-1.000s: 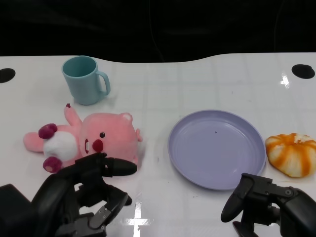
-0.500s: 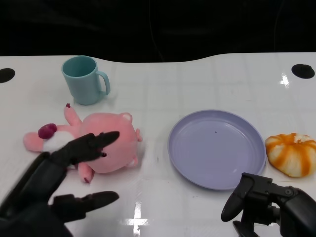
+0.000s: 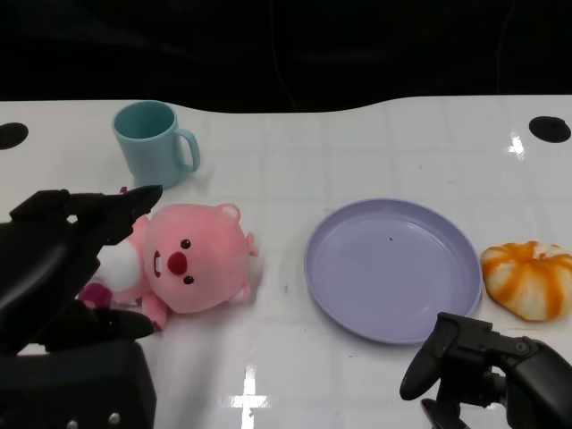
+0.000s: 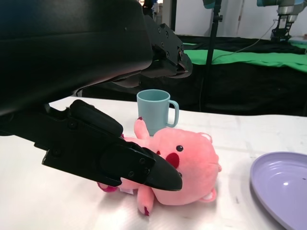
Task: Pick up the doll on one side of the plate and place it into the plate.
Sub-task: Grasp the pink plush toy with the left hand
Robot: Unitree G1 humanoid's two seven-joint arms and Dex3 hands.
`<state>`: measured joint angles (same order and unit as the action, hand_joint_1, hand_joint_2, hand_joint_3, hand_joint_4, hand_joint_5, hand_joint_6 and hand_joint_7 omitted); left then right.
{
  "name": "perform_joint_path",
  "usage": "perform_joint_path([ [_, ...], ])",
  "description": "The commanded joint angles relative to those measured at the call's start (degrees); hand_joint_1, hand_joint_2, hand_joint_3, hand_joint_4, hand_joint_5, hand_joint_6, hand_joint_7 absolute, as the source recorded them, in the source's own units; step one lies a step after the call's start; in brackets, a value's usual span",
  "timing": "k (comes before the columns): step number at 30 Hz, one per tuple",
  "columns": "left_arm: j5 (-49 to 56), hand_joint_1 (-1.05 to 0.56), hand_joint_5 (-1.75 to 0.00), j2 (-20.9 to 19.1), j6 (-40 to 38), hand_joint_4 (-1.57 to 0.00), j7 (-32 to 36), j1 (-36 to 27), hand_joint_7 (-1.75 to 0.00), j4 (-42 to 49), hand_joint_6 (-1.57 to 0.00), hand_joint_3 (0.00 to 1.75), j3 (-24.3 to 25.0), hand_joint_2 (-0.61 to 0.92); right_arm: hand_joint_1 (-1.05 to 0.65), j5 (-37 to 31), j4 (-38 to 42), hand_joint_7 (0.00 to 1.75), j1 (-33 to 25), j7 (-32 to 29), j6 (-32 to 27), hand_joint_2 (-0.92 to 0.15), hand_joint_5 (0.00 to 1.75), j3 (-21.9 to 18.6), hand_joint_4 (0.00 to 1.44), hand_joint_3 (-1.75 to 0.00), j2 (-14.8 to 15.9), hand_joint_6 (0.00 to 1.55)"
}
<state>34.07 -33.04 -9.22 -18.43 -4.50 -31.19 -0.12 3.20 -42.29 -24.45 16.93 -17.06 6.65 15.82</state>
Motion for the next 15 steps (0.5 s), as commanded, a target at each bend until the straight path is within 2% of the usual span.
perform_joint_path([
  [1, 4.6, -0.73, -0.37, -1.8, -1.1, 0.0, -1.7, 3.6, 0.0, 3.4, -0.21, 0.03, -2.1, 0.92, -0.14, 0.0, -0.3, 1.38, 0.0, -0.3, 0.3, -0.58, 1.69, -0.1, 0.64, -1.04, 0.1, 0.56],
  [9, 12.6, -0.73, -0.38, -2.5, -0.5, -0.01, -2.4, 11.7, 0.0, 13.8, -0.22, 0.02, -7.8, 0.92, -0.12, 0.8, -0.5, 1.38, -0.5, 0.1, 0.4, -0.6, 1.69, -0.9, 0.61, -1.04, 0.4, 0.55],
  [15, 15.6, -0.73, -0.38, -1.2, -0.1, -0.01, -2.5, 18.8, -0.01, 24.6, -0.21, 0.03, -12.8, 0.92, -0.12, 1.5, -0.5, 1.38, -0.8, 0.6, 0.3, -0.62, 1.7, -1.8, 0.61, -1.02, 0.8, 0.54],
])
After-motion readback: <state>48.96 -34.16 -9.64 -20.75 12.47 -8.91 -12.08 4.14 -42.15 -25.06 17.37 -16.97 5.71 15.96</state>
